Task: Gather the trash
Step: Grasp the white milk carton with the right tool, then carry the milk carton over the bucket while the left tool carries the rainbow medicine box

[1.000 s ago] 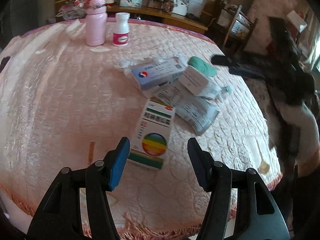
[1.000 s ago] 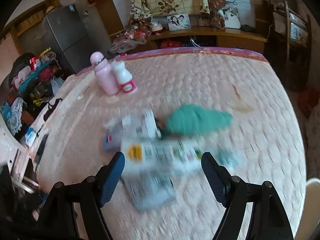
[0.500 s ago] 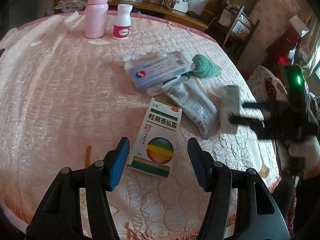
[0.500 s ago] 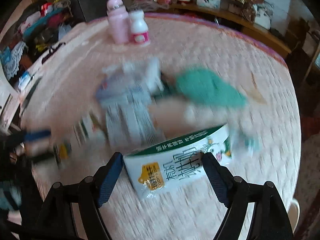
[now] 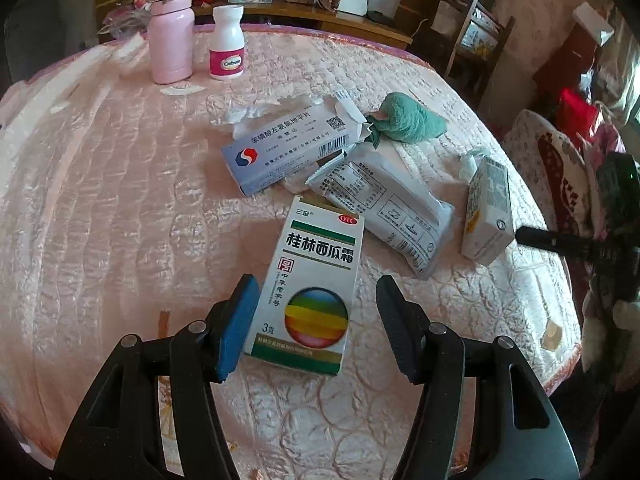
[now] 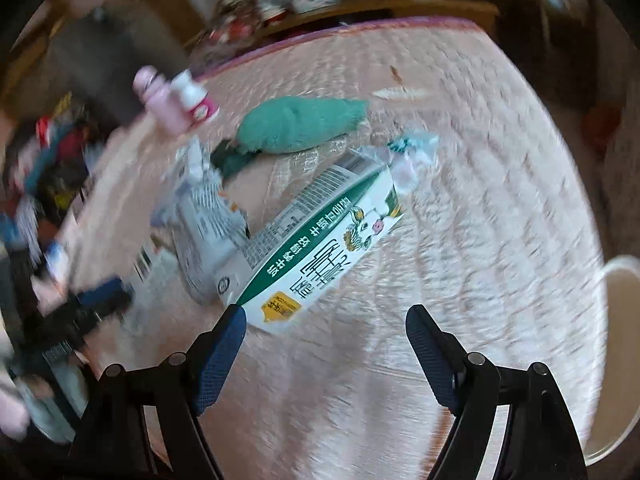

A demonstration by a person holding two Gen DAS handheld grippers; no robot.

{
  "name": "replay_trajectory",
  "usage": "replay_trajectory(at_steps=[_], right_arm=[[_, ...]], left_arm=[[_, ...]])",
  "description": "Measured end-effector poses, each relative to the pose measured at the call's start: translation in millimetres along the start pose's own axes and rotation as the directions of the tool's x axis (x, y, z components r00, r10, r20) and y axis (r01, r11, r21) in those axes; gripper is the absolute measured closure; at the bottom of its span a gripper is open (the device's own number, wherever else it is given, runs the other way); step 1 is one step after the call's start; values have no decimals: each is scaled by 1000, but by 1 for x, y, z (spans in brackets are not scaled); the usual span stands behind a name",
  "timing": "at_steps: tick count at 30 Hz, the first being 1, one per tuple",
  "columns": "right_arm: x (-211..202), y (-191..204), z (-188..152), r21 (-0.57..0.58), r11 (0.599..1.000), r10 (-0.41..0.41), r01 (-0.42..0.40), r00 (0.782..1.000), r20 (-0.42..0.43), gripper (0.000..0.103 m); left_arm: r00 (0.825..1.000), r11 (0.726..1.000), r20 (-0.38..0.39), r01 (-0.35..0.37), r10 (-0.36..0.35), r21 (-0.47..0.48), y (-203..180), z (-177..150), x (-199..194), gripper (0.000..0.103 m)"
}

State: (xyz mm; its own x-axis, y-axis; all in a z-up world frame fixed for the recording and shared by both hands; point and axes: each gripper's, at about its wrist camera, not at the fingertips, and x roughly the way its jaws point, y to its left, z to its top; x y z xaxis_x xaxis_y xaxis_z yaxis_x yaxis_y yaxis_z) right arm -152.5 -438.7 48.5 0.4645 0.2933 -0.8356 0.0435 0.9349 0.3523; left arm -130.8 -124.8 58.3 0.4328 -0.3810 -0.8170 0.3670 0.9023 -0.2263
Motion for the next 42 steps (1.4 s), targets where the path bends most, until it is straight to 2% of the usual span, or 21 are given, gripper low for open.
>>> replay_trajectory(at_steps=[4, 6, 10, 13, 16, 19, 20, 22, 25, 28, 30, 32, 35, 37, 42], right_arm=[[6, 0, 12, 113, 991, 65, -70, 997, 48, 23], [9, 3, 21, 132, 990, 51, -58, 997, 60, 23], [28, 9, 37, 148, 989, 20, -24, 999, 33, 23], [41, 18, 43, 122, 993, 6, -8, 1000, 20, 23], [46, 40, 48, 14, 1000, -19, 18, 1000, 20, 23], [44, 51, 48, -44, 998, 49, -48, 998, 27, 23], [41, 51, 48, -46, 998, 39, -37, 999, 35, 23], [40, 47, 49, -40, 999, -33, 35, 998, 52, 23], [47, 40, 51, 0, 1000, -1, 1, 1000, 28, 23], [60, 45, 51, -6, 1000, -3, 3, 1000, 7, 23], [67, 48, 47, -2, 1000, 5, -5, 1000, -4, 26], [63, 50, 43, -23, 1000, -7, 8, 1000, 30, 50], [53, 47, 33, -49, 999, -11, 13, 999, 42, 52], [41, 48, 25, -87, 996, -32, 37, 997, 64, 52], [7, 43, 8, -113, 993, -20, 33, 993, 117, 52]], left_arm=[[1000, 1000, 0, 5, -5, -6, 4, 0, -1, 43], [1000, 1000, -1, 5, -5, -13, 6, 1, 0, 43], [1000, 1000, -16, 15, -15, -22, 6, 3, 6, 43], [1000, 1000, -22, 12, -12, -12, 2, 3, 12, 43], [1000, 1000, -27, 13, -13, -13, 1, 5, 16, 43], [999, 1000, -36, 9, -10, -16, 1, 6, 21, 43], [999, 1000, -37, 8, -8, -18, 0, 6, 22, 43], [999, 1000, -40, 3, -3, -12, -2, 7, 24, 43], [999, 1000, -38, -10, 10, 5, -5, 6, 26, 43], [998, 1000, -56, -19, 20, 15, -7, 3, 32, 43], [999, 999, -45, -25, 26, 23, -8, 0, 33, 43], [999, 999, -39, -28, 29, 20, -7, -1, 33, 49], [999, 1000, -38, 18, -18, -20, -4, -3, 30, 50], [1000, 999, -13, 18, -18, -27, -5, -4, 21, 50], [999, 1000, 44, 18, -18, -14, -21, -6, -9, 50]])
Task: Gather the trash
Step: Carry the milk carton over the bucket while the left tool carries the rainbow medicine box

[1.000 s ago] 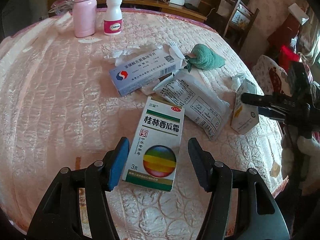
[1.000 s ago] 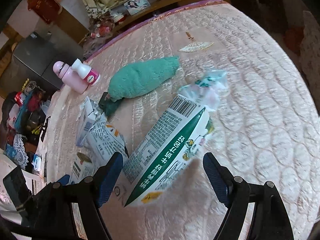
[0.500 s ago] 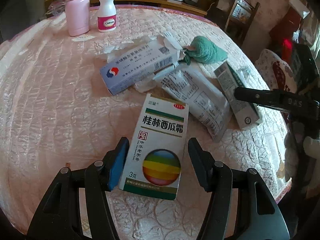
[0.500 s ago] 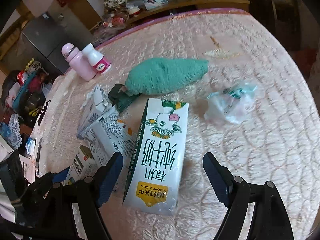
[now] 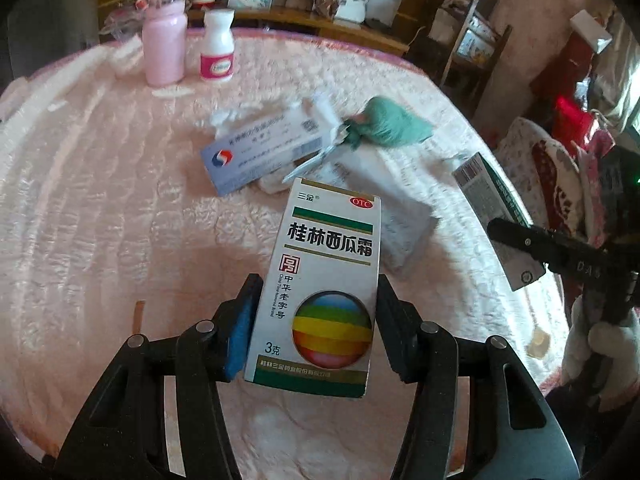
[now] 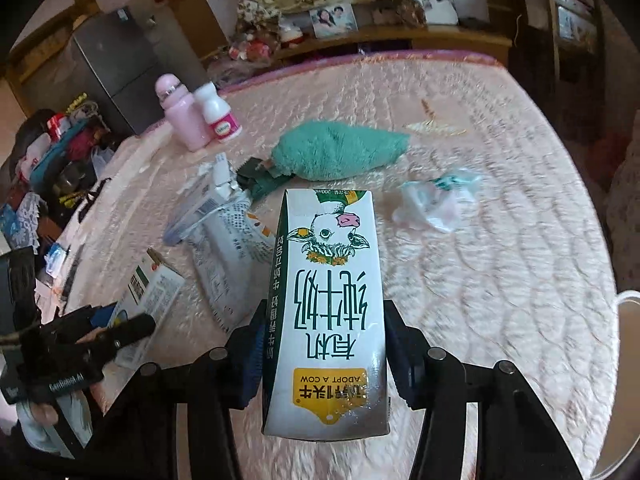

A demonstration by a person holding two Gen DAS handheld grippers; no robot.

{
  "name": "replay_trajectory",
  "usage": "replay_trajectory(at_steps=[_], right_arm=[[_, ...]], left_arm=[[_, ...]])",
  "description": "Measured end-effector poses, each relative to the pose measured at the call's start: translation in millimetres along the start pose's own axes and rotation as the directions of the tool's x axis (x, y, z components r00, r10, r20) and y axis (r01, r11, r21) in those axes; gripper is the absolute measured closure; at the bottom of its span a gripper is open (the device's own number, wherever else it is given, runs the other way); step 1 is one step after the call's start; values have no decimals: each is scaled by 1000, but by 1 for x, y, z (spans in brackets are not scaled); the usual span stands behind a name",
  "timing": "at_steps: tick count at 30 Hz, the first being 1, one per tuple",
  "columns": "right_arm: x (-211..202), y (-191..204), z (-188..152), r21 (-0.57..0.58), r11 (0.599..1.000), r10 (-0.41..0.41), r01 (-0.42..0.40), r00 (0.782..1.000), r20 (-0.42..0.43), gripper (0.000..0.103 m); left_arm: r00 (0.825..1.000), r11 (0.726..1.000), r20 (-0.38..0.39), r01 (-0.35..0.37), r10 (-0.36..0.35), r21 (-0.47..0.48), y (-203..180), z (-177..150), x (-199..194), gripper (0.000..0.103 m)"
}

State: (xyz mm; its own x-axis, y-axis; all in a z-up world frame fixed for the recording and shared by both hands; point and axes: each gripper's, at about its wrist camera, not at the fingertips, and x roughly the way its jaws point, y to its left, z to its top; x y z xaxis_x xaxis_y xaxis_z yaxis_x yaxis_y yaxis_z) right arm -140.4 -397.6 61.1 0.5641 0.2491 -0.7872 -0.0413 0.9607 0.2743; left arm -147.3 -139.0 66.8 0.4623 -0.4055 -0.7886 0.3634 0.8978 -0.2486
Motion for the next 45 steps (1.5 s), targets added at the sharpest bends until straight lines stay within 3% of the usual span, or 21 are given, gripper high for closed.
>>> replay_trajectory(at_steps=[10, 23, 36, 45], right_arm=[[-64, -17, -24, 27, 1000, -5, 2, 994, 109, 52], [-144, -82, -55, 120, 982, -167, 145, 965, 203, 52], [-194, -177, -97, 290, 923, -315, 253, 929, 193, 52], [-199, -222, -119, 372, 882, -364, 289, 919, 150, 52]], left_arm=[[996, 996, 67, 47, -53, 82, -64, 7, -24, 50], [981, 962, 39, 176, -188, 208, -188, 22, 0, 50], [958, 914, -39, 283, -284, 290, -297, 30, 44, 50], [944, 892, -102, 331, -315, 309, -341, 25, 75, 50]])
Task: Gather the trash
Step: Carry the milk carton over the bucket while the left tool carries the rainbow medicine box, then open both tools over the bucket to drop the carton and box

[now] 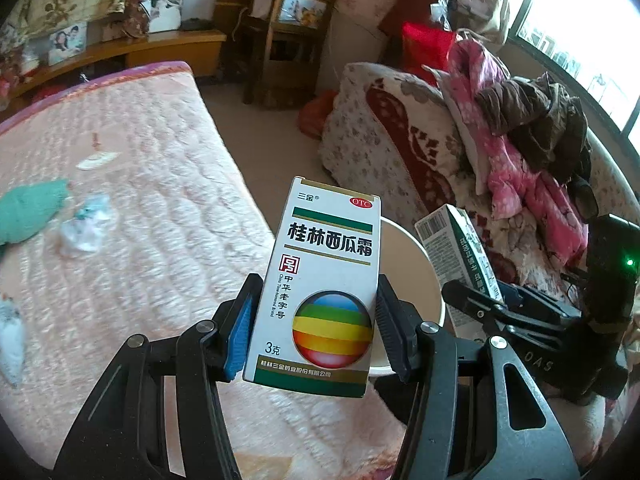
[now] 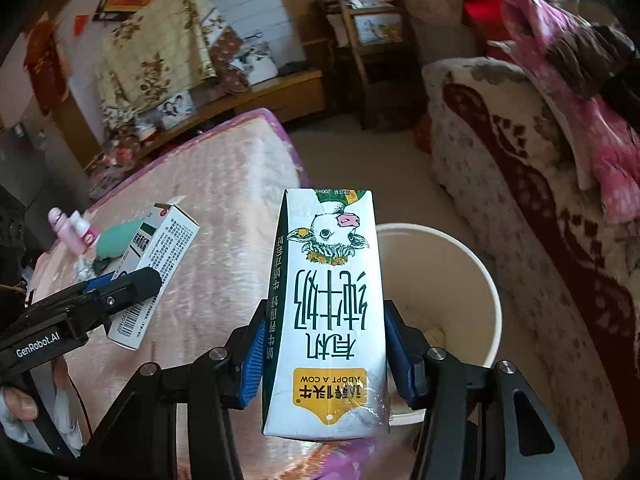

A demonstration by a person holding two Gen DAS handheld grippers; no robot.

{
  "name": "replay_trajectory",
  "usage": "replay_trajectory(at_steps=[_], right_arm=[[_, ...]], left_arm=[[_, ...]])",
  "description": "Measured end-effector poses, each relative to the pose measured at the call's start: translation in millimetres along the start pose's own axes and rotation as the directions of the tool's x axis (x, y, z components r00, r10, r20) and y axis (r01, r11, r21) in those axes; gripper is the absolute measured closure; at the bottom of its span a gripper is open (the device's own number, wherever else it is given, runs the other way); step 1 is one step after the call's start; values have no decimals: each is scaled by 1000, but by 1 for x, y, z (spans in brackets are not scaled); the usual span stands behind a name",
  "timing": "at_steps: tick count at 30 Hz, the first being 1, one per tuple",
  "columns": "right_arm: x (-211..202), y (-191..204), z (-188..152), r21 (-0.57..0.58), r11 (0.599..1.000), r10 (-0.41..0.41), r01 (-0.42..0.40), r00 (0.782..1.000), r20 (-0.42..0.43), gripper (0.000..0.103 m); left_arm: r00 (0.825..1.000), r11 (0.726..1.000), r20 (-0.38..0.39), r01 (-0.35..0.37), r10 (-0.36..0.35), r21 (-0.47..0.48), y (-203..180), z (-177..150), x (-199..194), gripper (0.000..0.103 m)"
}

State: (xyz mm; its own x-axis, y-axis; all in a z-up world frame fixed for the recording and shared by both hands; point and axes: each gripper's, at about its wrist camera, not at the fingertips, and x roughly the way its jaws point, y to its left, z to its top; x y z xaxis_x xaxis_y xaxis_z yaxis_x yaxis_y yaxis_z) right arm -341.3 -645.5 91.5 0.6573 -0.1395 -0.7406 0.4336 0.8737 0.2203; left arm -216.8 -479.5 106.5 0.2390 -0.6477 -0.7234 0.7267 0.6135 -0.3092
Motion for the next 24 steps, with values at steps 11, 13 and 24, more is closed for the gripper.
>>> replay_trajectory(at_steps=[11, 13, 24], right_arm=[[26, -33, -5, 75, 996, -40, 44, 998, -47, 52], [32, -38, -5, 85, 995, -53, 57, 997, -54, 52], [47, -56, -10, 145, 985, -87, 97, 994, -73, 40]], left_arm=[[997, 999, -63, 48, -49, -8, -15, 3, 44, 49], [996, 998, -69, 55, -56, -16, -15, 2, 49, 49], [996, 999, -77, 54, -54, -3, -14, 0, 60, 39]])
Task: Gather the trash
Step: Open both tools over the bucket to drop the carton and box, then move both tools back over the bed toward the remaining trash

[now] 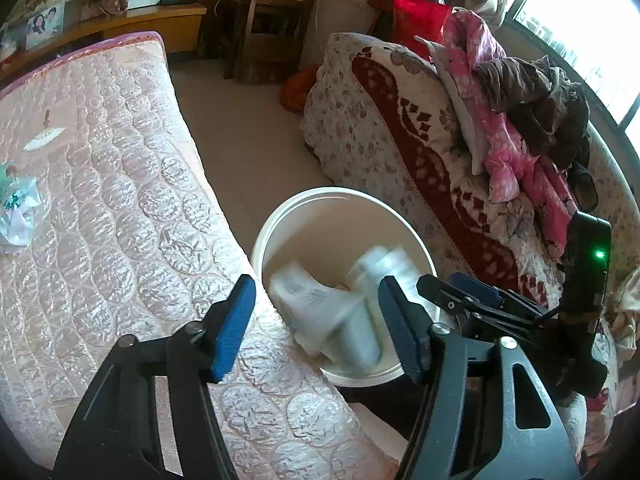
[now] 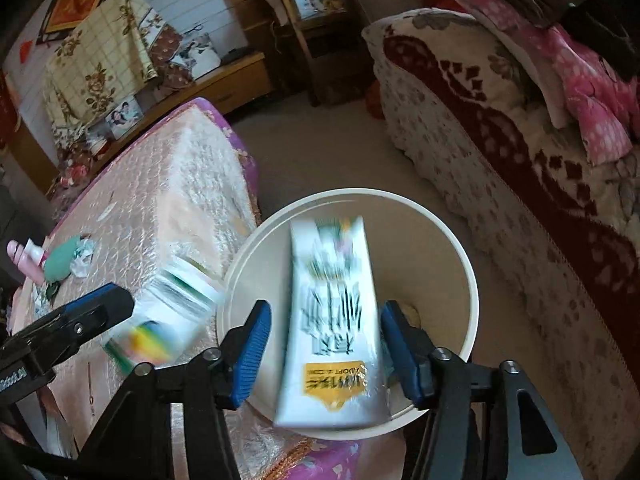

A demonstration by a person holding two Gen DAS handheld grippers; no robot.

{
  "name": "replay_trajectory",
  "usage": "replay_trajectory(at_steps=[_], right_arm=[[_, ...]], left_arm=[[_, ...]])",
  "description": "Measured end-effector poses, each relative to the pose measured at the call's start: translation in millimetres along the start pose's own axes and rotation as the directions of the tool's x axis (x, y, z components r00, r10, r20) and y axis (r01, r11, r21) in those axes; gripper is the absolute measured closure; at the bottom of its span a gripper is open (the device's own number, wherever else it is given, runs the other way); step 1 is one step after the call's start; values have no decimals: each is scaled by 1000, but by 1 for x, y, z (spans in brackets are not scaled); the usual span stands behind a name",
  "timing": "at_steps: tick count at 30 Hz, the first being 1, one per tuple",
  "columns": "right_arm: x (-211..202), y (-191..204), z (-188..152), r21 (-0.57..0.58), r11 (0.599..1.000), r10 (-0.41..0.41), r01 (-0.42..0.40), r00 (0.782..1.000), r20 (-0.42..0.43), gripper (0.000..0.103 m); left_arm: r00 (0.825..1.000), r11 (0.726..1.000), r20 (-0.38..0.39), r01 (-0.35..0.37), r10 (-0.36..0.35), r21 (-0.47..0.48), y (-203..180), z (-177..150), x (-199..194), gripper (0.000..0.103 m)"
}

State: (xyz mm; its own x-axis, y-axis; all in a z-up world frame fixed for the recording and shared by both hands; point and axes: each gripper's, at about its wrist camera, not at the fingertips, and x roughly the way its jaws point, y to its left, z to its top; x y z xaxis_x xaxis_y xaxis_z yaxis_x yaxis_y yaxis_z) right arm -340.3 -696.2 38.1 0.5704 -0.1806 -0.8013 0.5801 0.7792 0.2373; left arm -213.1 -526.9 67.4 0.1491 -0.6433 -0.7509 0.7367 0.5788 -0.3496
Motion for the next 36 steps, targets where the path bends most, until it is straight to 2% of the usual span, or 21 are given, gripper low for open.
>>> replay_trajectory(at_steps=[9, 17, 23, 29, 34, 36], right_arm=[[-3, 6, -2, -6, 1000, 12, -12, 1000, -9, 39], [-15, 37, -8, -52, 998, 48, -47, 999, 12, 39], [-24, 76, -10, -123, 990, 66, -61, 997, 38, 38], [-31, 114, -11, -175, 980, 101, -91, 994, 50, 34], [-39, 149, -10, -218, 970, 130, -112, 989, 69, 34], [-42, 163, -10, -240, 964, 139, -116, 987, 80, 28]], left_arm=[[999, 999, 29, -37, 37, -5, 9, -4, -19, 39], [988, 992, 86, -126, 128, -23, 30, -13, -51, 39], [970, 978, 128, -199, 205, -56, 58, -22, -82, 39], [954, 965, 160, -239, 254, -108, 85, -32, -114, 39], [932, 950, 201, -281, 303, -133, 106, -41, -146, 39], [918, 942, 225, -301, 328, -146, 115, -44, -162, 39]])
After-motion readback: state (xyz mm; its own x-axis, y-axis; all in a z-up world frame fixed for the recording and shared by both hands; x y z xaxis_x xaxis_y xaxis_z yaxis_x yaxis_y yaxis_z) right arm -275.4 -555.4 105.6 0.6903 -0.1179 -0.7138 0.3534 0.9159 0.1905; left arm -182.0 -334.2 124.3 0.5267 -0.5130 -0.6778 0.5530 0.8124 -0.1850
